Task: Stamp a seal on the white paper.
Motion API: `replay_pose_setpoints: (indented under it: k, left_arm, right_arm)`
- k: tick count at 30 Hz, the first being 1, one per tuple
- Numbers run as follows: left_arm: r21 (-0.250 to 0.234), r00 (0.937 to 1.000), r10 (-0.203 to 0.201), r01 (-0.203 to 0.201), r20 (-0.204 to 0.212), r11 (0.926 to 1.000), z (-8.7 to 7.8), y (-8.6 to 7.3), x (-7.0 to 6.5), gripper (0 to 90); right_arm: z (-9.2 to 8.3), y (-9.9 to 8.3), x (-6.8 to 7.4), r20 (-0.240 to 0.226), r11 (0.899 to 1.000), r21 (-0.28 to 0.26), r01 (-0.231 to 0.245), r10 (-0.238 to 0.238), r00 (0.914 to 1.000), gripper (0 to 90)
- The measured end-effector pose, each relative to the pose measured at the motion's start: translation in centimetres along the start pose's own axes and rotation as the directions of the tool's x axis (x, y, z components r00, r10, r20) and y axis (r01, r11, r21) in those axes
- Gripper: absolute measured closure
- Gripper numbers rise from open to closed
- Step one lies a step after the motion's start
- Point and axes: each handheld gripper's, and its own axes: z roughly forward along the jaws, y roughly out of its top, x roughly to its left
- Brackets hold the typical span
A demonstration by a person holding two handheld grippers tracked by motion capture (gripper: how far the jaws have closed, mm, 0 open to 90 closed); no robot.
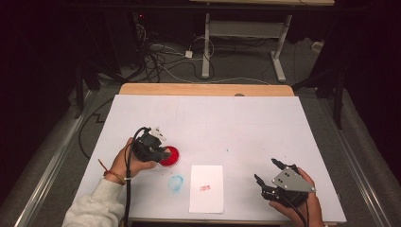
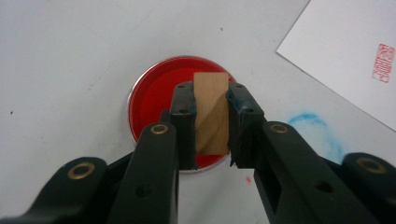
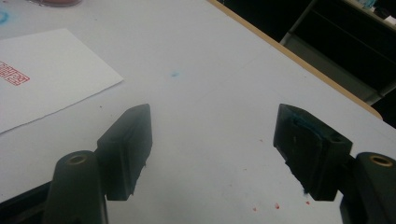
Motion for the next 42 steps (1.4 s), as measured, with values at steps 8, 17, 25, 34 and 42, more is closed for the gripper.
replay_pose_setpoints:
  k: [8,17,25,34,42]
  left_arm:
    - [0.013,0.9998,-0.013,0.013,0.013,0.9998,0.9,0.0,0.5,73.4]
    - [0.045,0.9998,-0.021,0.022,-0.005,0.9988,1.8,0.0,0.6,73.3]
    - [0.041,0.9994,-0.035,0.034,0.006,0.9986,2.1,-0.1,0.8,73.3]
    - [0.036,0.9994,-0.033,0.033,0.002,0.9988,2.2,-0.1,0.7,72.9]
    - [0.027,0.9999,-0.014,0.014,-0.002,0.9995,1.7,0.0,0.1,64.0]
  right_arm:
    - [0.2,0.0,0.0,-0.002,1.0,0.007,0.002,-0.002,1.0,29.0]
    - [0.4,0.1,0.1,-0.002,1.0,0.01,0.003,-0.003,1.0,29.2]
    - [0.5,0.1,0.0,-0.008,1.0,0.009,0.008,-0.008,0.9999,29.2]
    - [0.4,0.1,-0.1,0.002,1.0,0.011,0.004,-0.004,1.0,29.4]
    - [0.5,0.2,0.0,0.003,1.0,0.008,-0.002,0.002,1.0,29.2]
